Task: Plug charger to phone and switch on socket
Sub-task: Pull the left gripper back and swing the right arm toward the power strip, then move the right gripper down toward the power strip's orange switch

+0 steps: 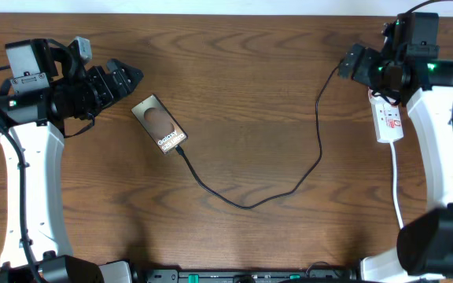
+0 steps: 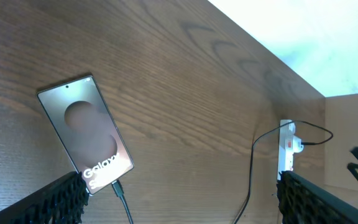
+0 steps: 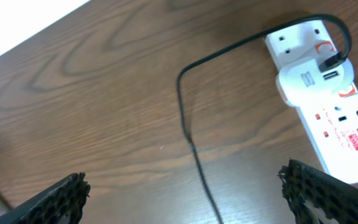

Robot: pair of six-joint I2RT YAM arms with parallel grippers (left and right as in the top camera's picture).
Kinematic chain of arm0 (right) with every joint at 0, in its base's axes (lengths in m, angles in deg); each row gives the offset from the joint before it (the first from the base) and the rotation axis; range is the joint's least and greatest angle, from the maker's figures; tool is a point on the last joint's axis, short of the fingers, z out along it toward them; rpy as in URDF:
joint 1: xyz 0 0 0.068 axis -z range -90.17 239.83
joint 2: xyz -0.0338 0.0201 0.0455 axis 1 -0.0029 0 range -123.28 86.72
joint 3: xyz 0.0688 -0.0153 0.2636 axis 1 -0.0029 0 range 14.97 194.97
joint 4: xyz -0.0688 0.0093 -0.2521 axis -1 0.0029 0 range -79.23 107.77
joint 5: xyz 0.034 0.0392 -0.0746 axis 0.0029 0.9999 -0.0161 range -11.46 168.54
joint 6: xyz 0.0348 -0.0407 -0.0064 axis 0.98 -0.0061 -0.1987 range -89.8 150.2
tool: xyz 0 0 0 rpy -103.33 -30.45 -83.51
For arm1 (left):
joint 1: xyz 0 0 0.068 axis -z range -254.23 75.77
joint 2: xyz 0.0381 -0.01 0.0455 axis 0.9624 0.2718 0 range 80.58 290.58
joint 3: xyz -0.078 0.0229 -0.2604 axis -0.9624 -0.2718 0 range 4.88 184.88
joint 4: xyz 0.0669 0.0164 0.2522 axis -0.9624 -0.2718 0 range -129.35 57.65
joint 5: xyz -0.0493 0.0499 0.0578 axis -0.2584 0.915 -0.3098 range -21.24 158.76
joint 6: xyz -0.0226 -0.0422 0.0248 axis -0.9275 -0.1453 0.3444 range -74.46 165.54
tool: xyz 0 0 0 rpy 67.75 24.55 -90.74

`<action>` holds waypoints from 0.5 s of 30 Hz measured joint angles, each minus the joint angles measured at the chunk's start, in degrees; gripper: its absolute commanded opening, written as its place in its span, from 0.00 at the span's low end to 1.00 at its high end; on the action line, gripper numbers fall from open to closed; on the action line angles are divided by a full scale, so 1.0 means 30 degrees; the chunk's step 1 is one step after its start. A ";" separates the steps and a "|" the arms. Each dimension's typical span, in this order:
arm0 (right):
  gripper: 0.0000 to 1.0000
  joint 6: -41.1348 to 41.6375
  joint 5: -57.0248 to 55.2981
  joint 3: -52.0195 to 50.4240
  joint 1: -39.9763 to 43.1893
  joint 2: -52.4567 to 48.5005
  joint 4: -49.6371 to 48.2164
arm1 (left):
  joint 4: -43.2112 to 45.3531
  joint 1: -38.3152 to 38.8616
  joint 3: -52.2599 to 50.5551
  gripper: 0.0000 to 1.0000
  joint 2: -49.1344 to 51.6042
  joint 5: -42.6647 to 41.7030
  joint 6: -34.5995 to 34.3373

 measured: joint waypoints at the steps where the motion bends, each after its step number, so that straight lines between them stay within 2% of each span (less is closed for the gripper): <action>1: 0.99 -0.0102 -0.0007 0.0000 0.0117 -0.0350 -0.0255 | -0.0007 0.0000 0.0000 0.92 0.0015 0.0000 0.0000; 15: 0.99 -0.2193 0.1319 0.0146 0.1362 -0.4539 -0.2790 | 0.0000 0.0000 0.0000 0.92 0.0182 0.0007 0.0146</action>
